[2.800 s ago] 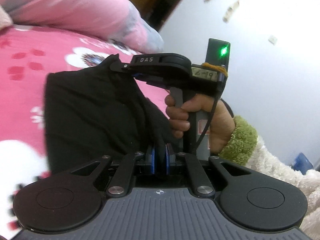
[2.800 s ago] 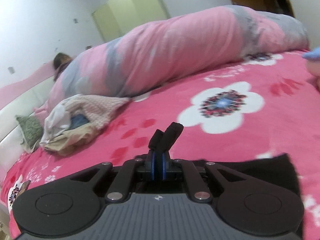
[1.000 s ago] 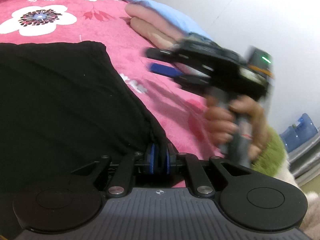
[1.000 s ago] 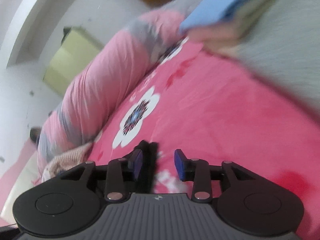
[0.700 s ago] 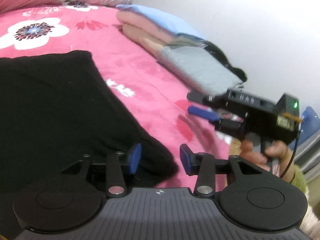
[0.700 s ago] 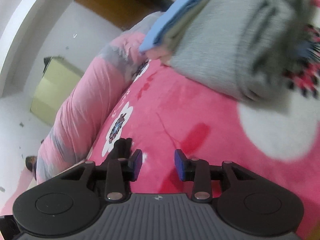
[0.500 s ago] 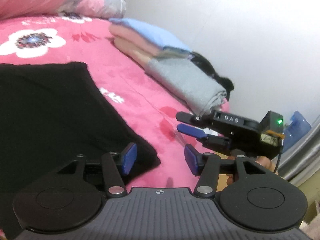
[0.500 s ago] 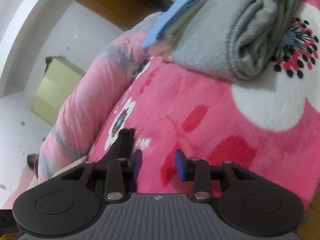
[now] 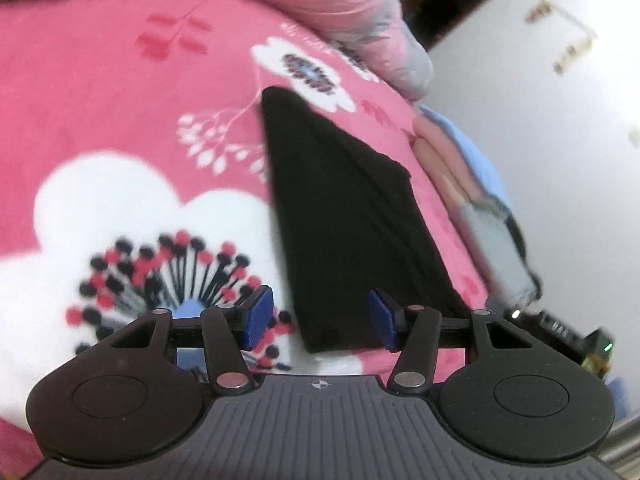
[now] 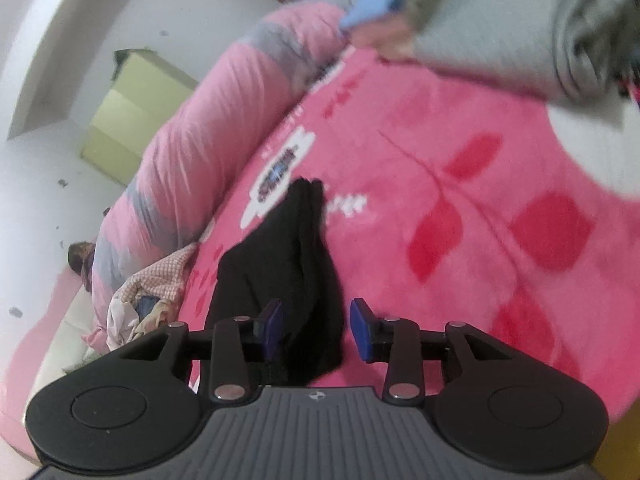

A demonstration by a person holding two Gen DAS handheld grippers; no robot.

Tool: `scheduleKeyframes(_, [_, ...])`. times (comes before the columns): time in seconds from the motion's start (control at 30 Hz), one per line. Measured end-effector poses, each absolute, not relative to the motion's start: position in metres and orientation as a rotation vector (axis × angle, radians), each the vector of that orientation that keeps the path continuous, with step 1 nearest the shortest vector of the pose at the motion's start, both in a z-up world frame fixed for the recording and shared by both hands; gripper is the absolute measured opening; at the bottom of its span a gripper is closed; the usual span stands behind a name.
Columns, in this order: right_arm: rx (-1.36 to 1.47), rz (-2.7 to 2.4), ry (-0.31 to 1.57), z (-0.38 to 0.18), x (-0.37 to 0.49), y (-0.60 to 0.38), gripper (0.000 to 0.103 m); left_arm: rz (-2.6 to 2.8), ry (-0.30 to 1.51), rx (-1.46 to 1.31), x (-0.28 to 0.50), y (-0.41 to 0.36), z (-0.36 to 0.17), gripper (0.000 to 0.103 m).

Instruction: Fold clothes

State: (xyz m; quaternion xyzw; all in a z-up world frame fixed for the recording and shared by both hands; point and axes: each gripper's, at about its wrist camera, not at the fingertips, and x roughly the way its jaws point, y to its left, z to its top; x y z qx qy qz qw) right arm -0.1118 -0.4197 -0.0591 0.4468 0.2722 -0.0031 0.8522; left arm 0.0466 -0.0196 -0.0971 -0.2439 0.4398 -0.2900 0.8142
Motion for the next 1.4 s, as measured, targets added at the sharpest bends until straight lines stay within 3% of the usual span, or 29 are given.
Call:
scheduleKeyframes(0.17, [1.007,-0.022,0.606,-0.068,-0.117,-0.419,0.048,-0.673,0.982,-0.585,0.057,-0.026,-0.113,0.049])
scheduleKeyframes(0.63, [0.958,0.031,0.685,-0.066,-0.096,-0.404,0.048,-0.670,1.006,-0.676,0.069,-0.031,-0.140,0.007])
scheduleKeyframes(0.67, [0.938,0.032,0.682,-0.065,-0.094,-0.401,0.039,-0.668,1.004,-0.693,0.069,-0.030,-0.141,0.006])
scheduleKeyframes(0.7, [0.924,0.016,0.673,-0.064,-0.094,-0.399,0.012,-0.664,1.003,-0.705,0.069,-0.028,-0.140,0.004])
scheduleKeyframes(0.97, [0.919,0.001,0.660,-0.058,-0.109,-0.389,0.010,-0.684,0.966,-0.724,0.064,-0.006,-0.118,0.003])
scheduleKeyframes(1.1, [0.902,-0.004,0.707,-0.070,-0.109,-0.390,0.015,-0.666,1.015,-0.659,0.066,-0.011,-0.130,0.003])
scheduleKeyframes(1.2, [0.808,-0.028,0.674,-0.052,-0.116,-0.391,0.021,-0.667,1.006,-0.654,0.064,-0.011,-0.132,0.005])
scheduleKeyframes(1.4, [0.637,0.004,0.578,-0.021,-0.109,-0.388,0.021,-0.679,0.990,-0.627,0.063,-0.010,-0.131,0.011])
